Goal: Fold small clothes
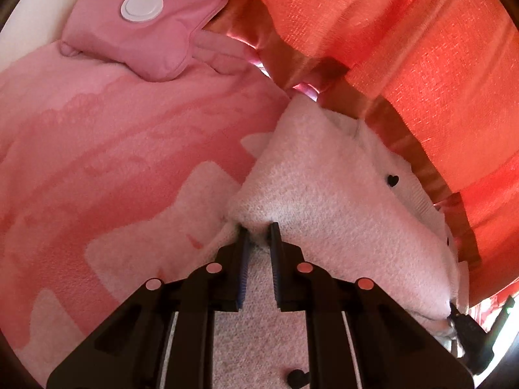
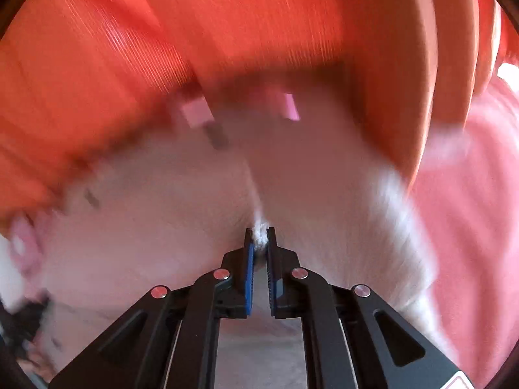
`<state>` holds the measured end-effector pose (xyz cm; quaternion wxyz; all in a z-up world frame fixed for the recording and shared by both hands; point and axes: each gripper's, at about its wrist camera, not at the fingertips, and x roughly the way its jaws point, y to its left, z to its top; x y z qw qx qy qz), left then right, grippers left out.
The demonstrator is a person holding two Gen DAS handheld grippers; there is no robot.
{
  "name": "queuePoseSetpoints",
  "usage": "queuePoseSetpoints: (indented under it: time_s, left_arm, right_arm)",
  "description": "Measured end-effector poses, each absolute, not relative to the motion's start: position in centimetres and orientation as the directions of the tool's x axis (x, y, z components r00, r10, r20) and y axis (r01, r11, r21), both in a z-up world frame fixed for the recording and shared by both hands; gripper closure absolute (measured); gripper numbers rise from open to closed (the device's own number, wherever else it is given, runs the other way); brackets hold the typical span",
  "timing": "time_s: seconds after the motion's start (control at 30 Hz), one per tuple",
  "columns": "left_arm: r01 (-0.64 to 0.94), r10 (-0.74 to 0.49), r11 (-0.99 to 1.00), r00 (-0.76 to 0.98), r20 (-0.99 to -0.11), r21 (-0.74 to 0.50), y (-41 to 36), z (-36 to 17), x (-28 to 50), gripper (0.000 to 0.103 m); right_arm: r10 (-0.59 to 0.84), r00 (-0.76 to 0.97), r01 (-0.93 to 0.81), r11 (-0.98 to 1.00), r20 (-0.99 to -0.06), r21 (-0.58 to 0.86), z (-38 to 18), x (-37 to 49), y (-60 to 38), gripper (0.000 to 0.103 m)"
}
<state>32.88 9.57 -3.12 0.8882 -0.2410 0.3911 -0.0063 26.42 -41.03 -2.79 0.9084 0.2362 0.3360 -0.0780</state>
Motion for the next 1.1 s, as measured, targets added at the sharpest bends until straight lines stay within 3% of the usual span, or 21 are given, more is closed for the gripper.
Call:
queuePoseSetpoints:
  time_s: [0.1, 0.23, 0.3, 0.4, 0.5, 0.6, 0.67, 0.73, 0.9, 0.97, 1.03, 1.1]
  left_arm:
    - [-0.176, -0.204, 0.883, 0.693, -0.691, -0.436, 9.6, -3.1, 32.9, 0.091]
    - [-0.172, -0.201, 0.887, 0.692, -0.694, -0.428, 9.6, -3.0, 32.6, 0.091]
    - [-0.171, -0.205, 0.886, 0.69, -0.694, -0.431, 9.7, -3.0, 32.6, 0.091]
    - [-0.169, -0.216, 0.881, 0.689, -0.692, -0.443, 10.0, -3.0, 32.6, 0.091]
    - [-0.164, -0.217, 0.885, 0.683, -0.698, -0.436, 9.9, -2.7, 32.4, 0.09]
    - [-0.164, -0.223, 0.885, 0.673, -0.705, -0.437, 10.2, -2.0, 31.2, 0.089]
    - [-0.173, -0.237, 0.877, 0.655, -0.718, -0.448, 10.7, -1.6, 30.1, 0.072]
    - [-0.162, -0.25, 0.88, 0.64, -0.726, -0.446, 11.6, -1.1, 28.0, 0.064]
    - [-0.104, -0.232, 0.922, 0.626, -0.745, -0.374, 14.2, -1.0, 20.1, 0.053]
    - [-0.085, -0.268, 0.916, 0.598, -0.756, -0.392, 14.7, -1.4, 17.5, 0.051]
    - [-0.087, -0.313, 0.901, 0.549, -0.775, -0.425, 15.1, -2.4, 14.9, 0.04]
    - [-0.08, -0.345, 0.89, 0.525, -0.778, -0.449, 15.1, -3.0, 12.7, 0.04]
  right_arm:
    - [0.046, 0.802, 0.268, 0.863, -0.596, 0.427, 0.3, 25.1, -41.3, 0.097]
    - [-0.016, 0.739, 0.319, 0.889, -0.674, 0.329, -1.8, 25.6, -41.0, 0.097]
    - [0.013, 0.757, 0.317, 0.867, -0.653, 0.385, -3.0, 25.5, -41.6, 0.098]
    - [-0.007, 0.779, 0.33, 0.855, -0.628, 0.399, -0.1, 24.4, -42.4, 0.097]
    - [-0.042, 0.759, 0.373, 0.845, -0.649, 0.383, 0.6, 23.3, -43.4, 0.087]
    - [-0.013, 0.699, 0.417, 0.819, -0.715, 0.393, -0.4, 20.6, -44.6, 0.084]
    - [-0.001, 0.675, 0.416, 0.827, -0.738, 0.379, -0.5, 17.2, -44.9, 0.069]
    - [-0.018, 0.664, 0.426, 0.831, -0.747, 0.359, -0.9, 13.1, -45.0, 0.053]
    - [0.093, 0.636, 0.378, 0.827, -0.766, 0.415, -2.8, 2.6, -45.1, 0.049]
    - [0.162, 0.595, 0.336, 0.84, -0.788, 0.426, -4.0, 0.2, -43.5, 0.048]
    - [0.186, 0.557, 0.301, 0.863, -0.81, 0.405, -4.7, -0.7, -42.0, 0.048]
    - [0.2, 0.52, 0.277, 0.88, -0.83, 0.386, -5.1, -1.5, -40.8, 0.047]
